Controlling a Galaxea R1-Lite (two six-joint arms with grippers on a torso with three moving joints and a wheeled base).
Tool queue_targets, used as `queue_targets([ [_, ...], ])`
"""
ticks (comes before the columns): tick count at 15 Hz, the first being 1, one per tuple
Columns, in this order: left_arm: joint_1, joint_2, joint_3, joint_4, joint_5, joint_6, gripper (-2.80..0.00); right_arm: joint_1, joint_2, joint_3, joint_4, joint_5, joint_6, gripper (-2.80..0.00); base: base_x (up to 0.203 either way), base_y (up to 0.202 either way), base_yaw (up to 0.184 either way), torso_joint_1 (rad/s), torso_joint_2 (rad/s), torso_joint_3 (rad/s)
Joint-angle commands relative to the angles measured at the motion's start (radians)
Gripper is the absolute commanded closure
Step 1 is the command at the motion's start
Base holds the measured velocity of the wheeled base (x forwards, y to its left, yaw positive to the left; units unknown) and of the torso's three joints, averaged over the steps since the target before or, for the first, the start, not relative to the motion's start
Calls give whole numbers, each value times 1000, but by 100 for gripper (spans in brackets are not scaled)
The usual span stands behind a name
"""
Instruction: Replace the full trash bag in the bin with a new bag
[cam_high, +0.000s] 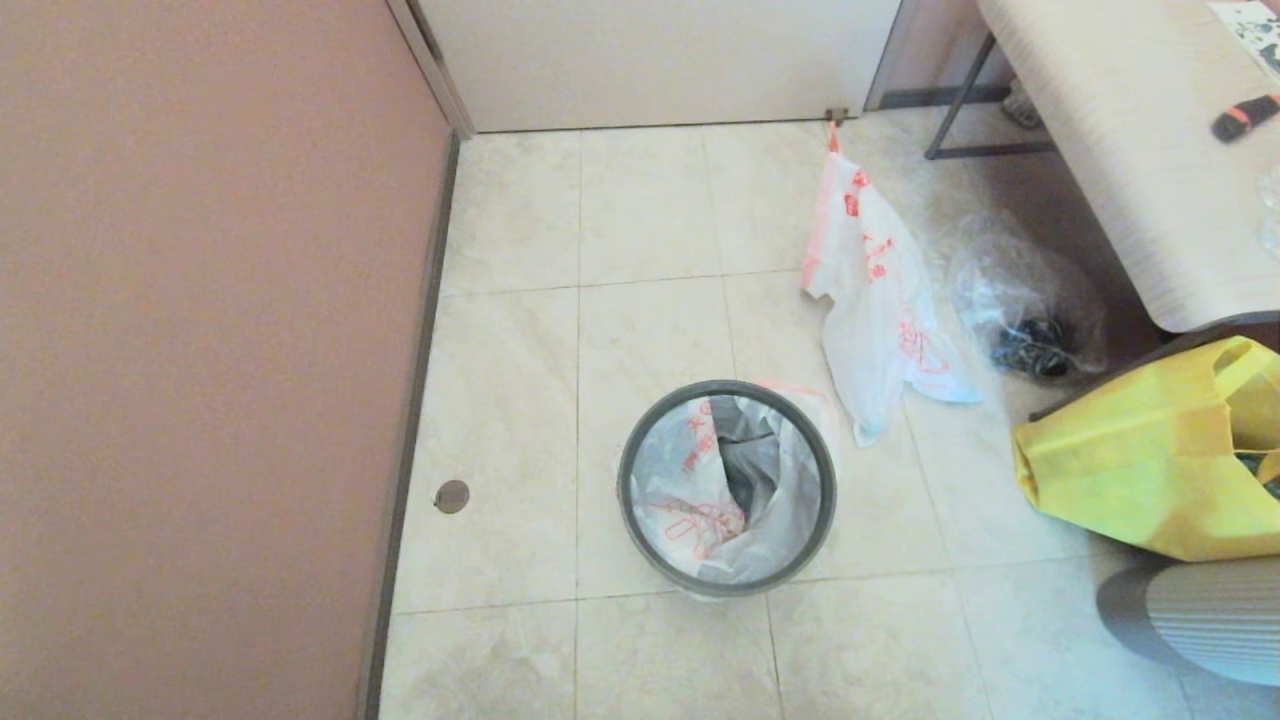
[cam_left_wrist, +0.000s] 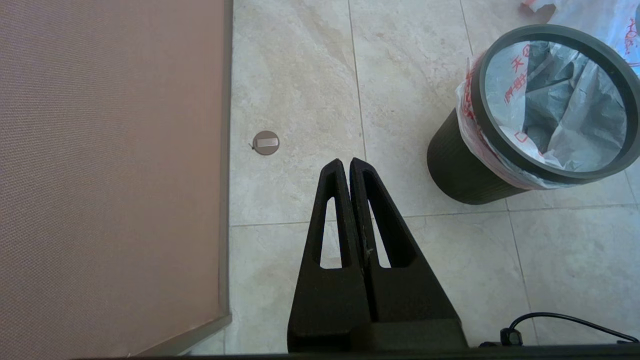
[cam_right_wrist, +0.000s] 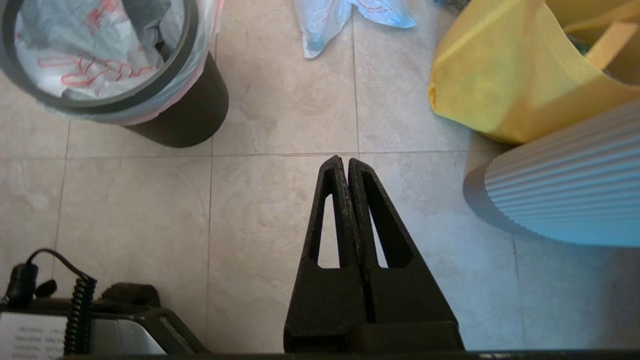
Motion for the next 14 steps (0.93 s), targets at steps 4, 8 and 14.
queue_targets([
  [4, 0, 2, 0, 0, 0, -1, 0, 0, 2, -1, 3, 10, -21, 0, 0, 0, 0, 0, 0, 0],
  [8, 0, 2, 0, 0, 0, -1, 0, 0, 2, -1, 3, 9, -17, 0, 0, 0, 0, 0, 0, 0],
  [14, 0, 2, -1, 0, 0, -1, 0, 0, 2, -1, 0, 2, 11, 0, 0, 0, 0, 0, 0, 0],
])
